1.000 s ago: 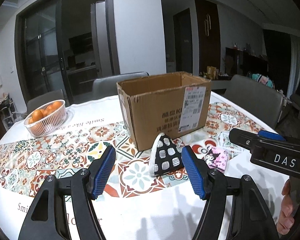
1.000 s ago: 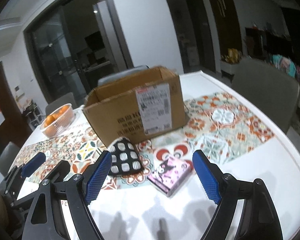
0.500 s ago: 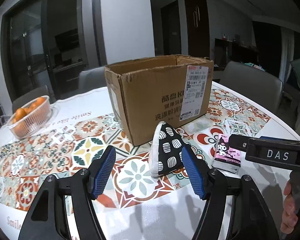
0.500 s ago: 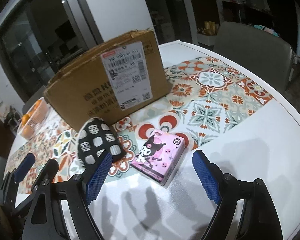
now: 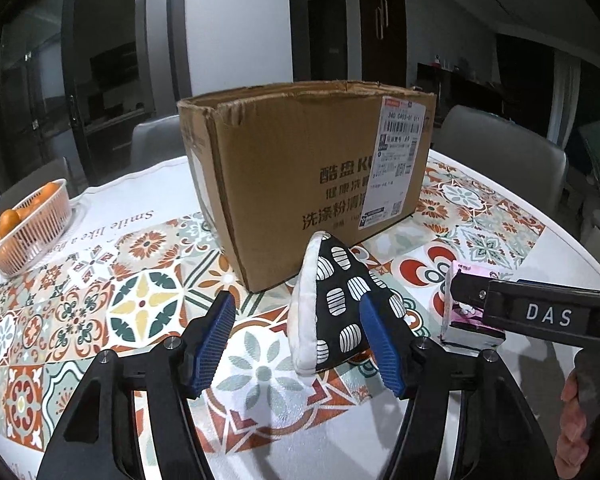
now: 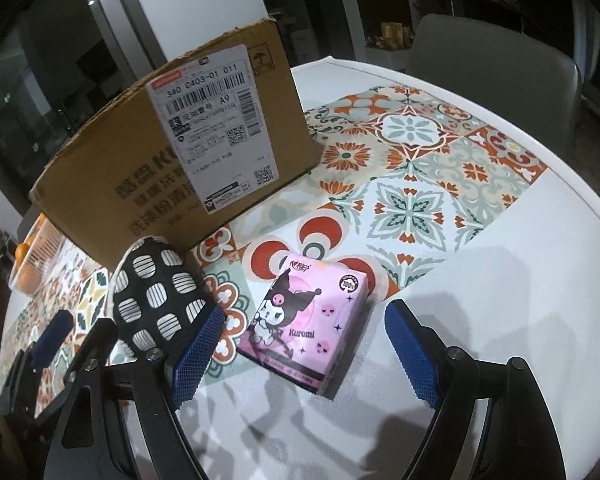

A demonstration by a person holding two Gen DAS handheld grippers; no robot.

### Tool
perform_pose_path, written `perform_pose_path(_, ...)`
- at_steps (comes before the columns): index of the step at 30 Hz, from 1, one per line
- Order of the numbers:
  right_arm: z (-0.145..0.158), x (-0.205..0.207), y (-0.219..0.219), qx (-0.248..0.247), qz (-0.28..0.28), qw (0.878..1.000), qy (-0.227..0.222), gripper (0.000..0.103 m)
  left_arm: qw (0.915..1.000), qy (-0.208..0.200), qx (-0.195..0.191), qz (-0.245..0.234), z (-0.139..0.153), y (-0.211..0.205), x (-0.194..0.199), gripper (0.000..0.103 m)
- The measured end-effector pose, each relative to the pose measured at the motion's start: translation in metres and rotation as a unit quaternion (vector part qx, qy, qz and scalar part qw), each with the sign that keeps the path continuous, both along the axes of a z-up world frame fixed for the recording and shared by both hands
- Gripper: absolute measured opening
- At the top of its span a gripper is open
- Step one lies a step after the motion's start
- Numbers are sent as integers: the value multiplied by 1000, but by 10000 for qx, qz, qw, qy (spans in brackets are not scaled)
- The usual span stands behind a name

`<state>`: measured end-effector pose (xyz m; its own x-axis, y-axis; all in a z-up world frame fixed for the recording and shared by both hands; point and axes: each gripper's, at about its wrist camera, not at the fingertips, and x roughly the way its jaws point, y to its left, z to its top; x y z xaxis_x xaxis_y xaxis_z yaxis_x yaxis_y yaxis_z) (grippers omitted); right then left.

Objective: Organize soft objects
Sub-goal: 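Grasp the black dotted pouch with the left tool while the right tool grasps the Kuromi tissue pack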

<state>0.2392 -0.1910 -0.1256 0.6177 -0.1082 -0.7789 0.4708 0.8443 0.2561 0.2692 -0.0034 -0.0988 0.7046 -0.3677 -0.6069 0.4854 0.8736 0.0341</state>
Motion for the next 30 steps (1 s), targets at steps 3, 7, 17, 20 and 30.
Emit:
perform_pose_path(3,-6,5,0,-19,-46,9999,109,84,10000,74,5,-36,-4,-3,6,61)
perform_pose_path(7,-13,12,1,-100,10,9996,251,84,9999,137,-23,-17,-7,-5,12,58)
perform_pose_path(17,-21,17,7,-175,310,9985,409,84,9981,509,-334,-54,-13,-9,20,24)
perform_pose_path(20,-21,15,8,-209,375,9982,415,83,9982,494,-345,2,-12,-9,17,22)
perform_pose_path(30,-17,6,8,-301,598,9969,410,70,9979,429,-391,274,-5,-8,3,18)
